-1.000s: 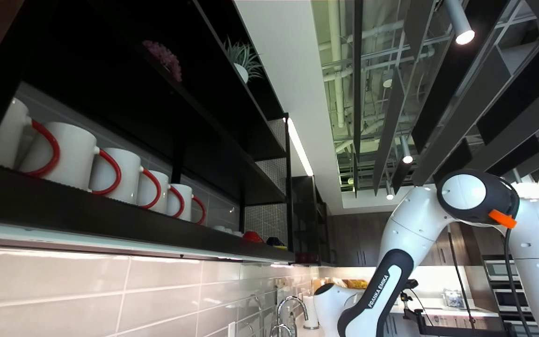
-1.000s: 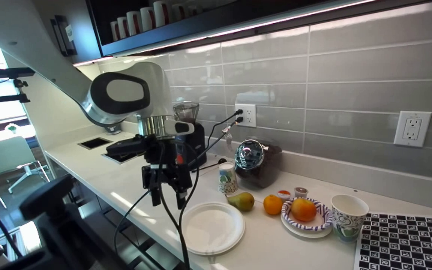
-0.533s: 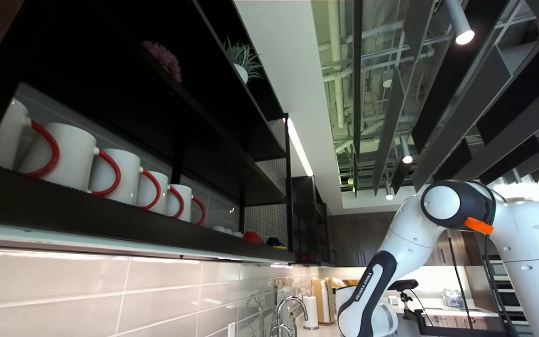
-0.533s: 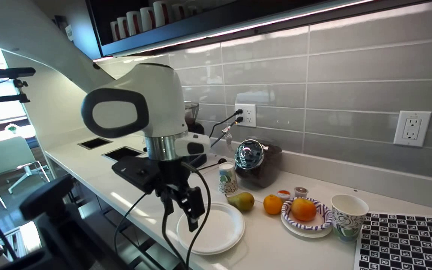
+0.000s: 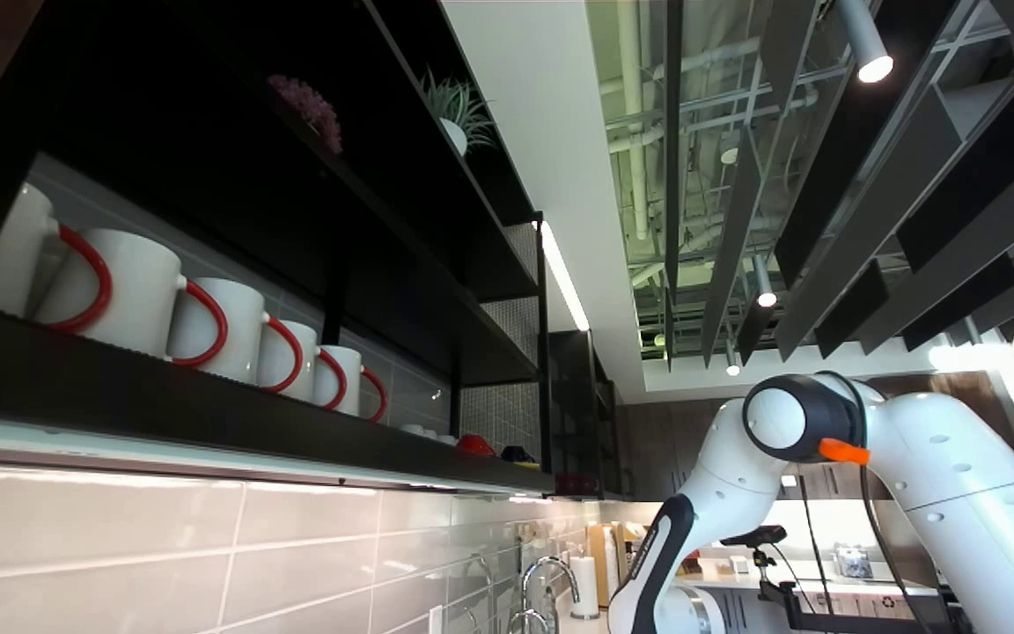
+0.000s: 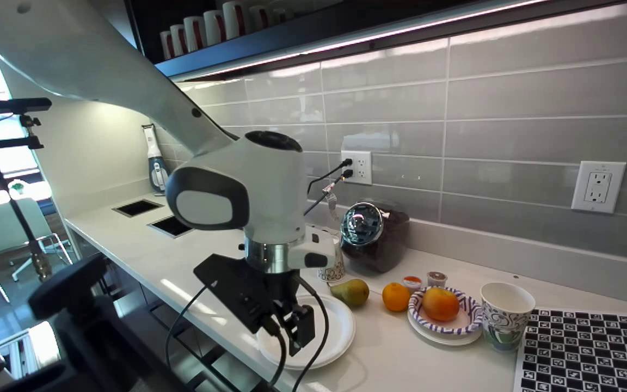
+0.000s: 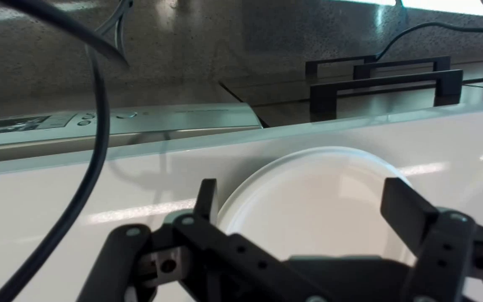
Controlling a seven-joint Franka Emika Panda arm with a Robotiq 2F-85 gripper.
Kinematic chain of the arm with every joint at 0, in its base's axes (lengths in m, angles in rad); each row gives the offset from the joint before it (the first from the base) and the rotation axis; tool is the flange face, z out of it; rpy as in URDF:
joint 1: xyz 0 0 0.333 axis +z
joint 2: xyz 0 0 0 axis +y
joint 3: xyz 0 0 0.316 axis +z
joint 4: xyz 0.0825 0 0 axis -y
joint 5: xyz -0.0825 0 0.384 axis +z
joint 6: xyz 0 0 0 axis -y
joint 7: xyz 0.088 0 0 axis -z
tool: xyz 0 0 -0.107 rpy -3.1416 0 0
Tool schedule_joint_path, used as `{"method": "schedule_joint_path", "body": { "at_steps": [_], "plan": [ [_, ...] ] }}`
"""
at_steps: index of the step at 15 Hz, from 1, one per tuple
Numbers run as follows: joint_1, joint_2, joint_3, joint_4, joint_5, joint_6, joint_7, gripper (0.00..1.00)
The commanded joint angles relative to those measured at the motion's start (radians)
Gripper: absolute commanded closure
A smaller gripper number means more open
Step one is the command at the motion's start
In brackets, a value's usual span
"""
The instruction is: Put the plates on the shelf on the counter, then pick up one plate and put it on the shelf
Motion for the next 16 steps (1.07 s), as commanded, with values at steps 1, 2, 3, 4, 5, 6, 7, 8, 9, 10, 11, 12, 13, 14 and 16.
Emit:
{"method": "schedule_joint_path", "body": {
  "at_steps": [1,2,3,4,5,6,7,8,9,10,11,12,13,14,16],
  "plan": [
    [-0.027,0.025,0.024,0.027,-0.003,-0.025,-0.006,0.0],
    [-0.033,0.043,0.028,0.041,-0.004,-0.029,-0.007,0.0],
    [-0.034,0.047,0.029,0.041,-0.005,-0.028,-0.007,0.0],
    [-0.034,0.046,0.029,0.041,-0.005,-0.028,-0.007,0.0],
    [-0.033,0.043,0.03,0.04,-0.005,-0.028,-0.007,0.0],
    [-0.032,0.042,0.03,0.039,-0.004,-0.028,-0.007,0.0],
    [-0.037,0.065,0.035,0.052,0.032,-0.008,0.02,0.0],
    [-0.055,0.097,0.051,0.071,0.088,-0.013,0.016,0.0],
    [-0.069,0.111,0.067,0.071,0.148,0.002,0.022,0.0],
    [-0.091,0.124,0.09,0.074,0.218,-0.012,-0.002,0.0],
    [-0.112,0.136,0.111,0.074,0.288,-0.008,-0.026,0.0],
    [-0.132,0.139,0.125,0.071,0.349,0.004,-0.043,0.0],
    [-0.153,0.149,0.139,0.075,0.414,0.028,-0.063,0.0],
    [-0.172,0.149,0.146,0.077,0.471,0.039,-0.085,0.0],
    [-0.197,0.16,0.157,0.083,0.581,0.07,-0.132,0.0]
  ]
}}
